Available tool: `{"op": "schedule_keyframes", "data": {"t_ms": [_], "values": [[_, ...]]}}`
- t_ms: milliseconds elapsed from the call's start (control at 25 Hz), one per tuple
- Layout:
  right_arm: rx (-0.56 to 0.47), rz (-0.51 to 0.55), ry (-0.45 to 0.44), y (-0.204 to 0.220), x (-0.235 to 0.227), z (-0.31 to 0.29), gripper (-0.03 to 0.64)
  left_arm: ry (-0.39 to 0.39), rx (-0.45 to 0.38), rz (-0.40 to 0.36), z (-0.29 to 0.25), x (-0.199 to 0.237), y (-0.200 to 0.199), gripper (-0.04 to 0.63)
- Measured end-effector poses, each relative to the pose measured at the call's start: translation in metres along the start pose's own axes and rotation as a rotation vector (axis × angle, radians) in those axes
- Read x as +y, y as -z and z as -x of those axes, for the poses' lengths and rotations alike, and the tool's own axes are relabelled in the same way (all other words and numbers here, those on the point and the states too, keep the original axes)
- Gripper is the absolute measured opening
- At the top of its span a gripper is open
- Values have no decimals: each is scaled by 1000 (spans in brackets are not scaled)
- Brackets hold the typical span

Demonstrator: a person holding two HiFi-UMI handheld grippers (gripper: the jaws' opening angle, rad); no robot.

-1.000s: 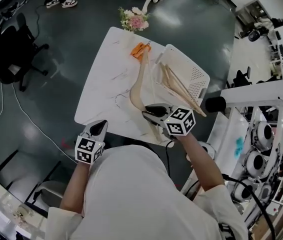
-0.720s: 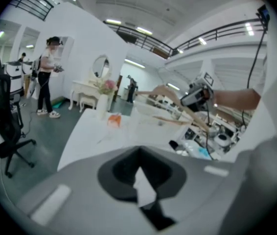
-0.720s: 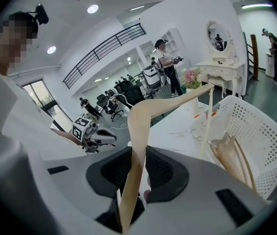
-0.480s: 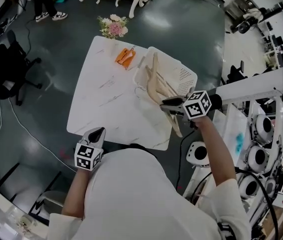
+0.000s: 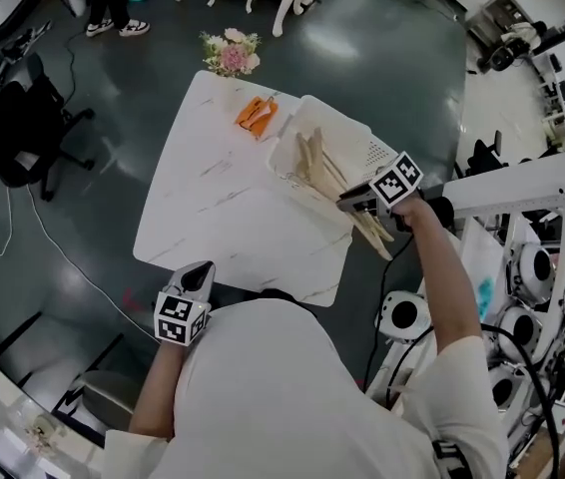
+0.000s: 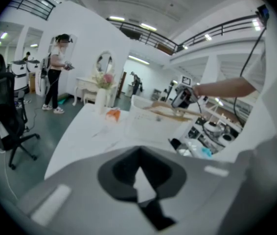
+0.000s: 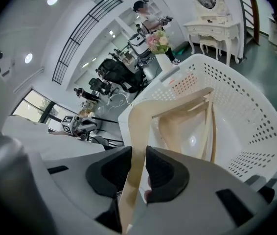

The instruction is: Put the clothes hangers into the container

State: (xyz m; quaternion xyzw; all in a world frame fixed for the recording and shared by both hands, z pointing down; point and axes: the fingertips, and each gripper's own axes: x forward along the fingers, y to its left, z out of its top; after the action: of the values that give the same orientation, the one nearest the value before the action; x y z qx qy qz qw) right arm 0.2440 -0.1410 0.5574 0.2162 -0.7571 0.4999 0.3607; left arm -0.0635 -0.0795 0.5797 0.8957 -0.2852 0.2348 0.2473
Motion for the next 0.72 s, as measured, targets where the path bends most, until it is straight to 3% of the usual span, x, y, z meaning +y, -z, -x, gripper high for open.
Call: {"op": "schedule_keyframes", "data": {"t_ms": [240,480,720], "values": [[18,-6,34,6,-31,-13,84,-22,11,5,-7,-15,4,0],[19,76,104,5,-40,-10,85,-43,25,15,-15,-20,7,0],[-102,92,120,-4,-40,4,84,-35,16,3,-29,-33,-3,0]]}}
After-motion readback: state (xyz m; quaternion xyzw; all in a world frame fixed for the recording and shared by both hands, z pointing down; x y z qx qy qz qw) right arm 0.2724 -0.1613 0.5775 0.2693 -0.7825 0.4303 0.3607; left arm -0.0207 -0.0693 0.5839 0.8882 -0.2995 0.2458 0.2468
